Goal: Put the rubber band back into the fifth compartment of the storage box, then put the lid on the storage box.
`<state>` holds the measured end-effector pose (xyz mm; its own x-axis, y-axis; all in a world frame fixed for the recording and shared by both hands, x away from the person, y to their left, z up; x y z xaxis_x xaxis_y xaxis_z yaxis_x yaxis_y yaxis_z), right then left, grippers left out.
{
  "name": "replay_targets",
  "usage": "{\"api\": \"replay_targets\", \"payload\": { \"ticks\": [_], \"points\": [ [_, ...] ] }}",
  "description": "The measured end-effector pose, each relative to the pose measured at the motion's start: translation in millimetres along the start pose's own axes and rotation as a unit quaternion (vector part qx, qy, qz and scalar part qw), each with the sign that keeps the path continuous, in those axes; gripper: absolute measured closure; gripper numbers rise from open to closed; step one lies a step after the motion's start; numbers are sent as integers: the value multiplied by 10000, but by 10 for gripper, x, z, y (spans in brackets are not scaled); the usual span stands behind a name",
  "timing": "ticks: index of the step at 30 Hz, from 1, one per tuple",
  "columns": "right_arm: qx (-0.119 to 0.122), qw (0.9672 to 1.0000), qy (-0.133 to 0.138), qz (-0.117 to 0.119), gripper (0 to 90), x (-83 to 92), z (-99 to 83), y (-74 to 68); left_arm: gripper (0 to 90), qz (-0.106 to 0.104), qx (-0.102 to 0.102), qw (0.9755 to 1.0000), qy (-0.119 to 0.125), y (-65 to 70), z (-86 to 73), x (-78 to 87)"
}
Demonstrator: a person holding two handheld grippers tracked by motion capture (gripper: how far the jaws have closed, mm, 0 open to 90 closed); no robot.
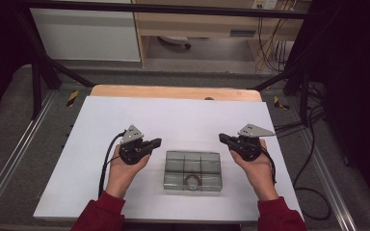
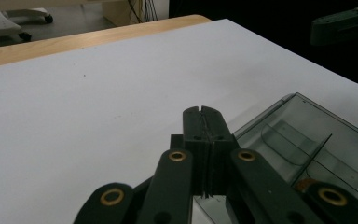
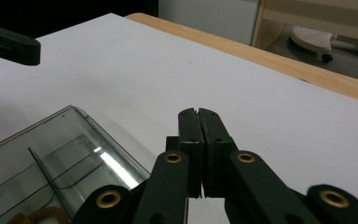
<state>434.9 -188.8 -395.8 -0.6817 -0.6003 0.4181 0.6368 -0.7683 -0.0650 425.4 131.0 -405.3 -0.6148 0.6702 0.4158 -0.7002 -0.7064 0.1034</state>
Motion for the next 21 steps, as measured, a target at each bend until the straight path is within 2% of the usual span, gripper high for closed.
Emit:
{"api": "replay_targets", "payload": {
  "ticks": [5, 11, 12, 14, 15, 16, 18, 21],
  "points": [
    [55, 9999, 32, -116, 779, 26, 30, 1, 827, 108, 30, 9999, 114, -41, 26, 70],
    [-86, 9995, -5, -301, 496, 29, 47, 34, 651, 313, 0, 9993, 220, -138, 64, 194],
    [-110, 9994, -8, -323, 442, 27, 50, 40, 613, 390, -10, 9990, 226, -165, 65, 221],
    [-123, 9991, 36, -413, 332, 27, 60, 51, 513, 402, 97, 9988, 279, -207, 69, 259],
    [-130, 9989, 67, -445, 279, 28, 69, 55, 450, 422, 189, 9985, 309, -226, 72, 277],
    [-142, 9988, 92, -456, 226, 29, 79, 59, 376, 513, 171, 9981, 306, -248, 78, 297],
    [-149, 9981, 131, -583, 154, 27, 100, 68, 288, 676, 105, 9970, 350, -275, 94, 342],
    [-114, 9972, 173, -725, 81, 19, 108, 70, 172, 831, 195, 9957, 366, -307, 110, 403]
  ]
}}
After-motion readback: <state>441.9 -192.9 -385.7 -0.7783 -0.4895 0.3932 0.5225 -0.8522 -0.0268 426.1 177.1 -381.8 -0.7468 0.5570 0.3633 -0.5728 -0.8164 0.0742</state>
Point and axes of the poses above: each handheld gripper's, and its own axes: x roughly backward along the jaws, z roughly out of its top, y roughly to its right, the point moved 4 cm from there along -x, roughly forward along the jaws, and after that the axes turned 2 degrees about -x, right-handed, at the moved point
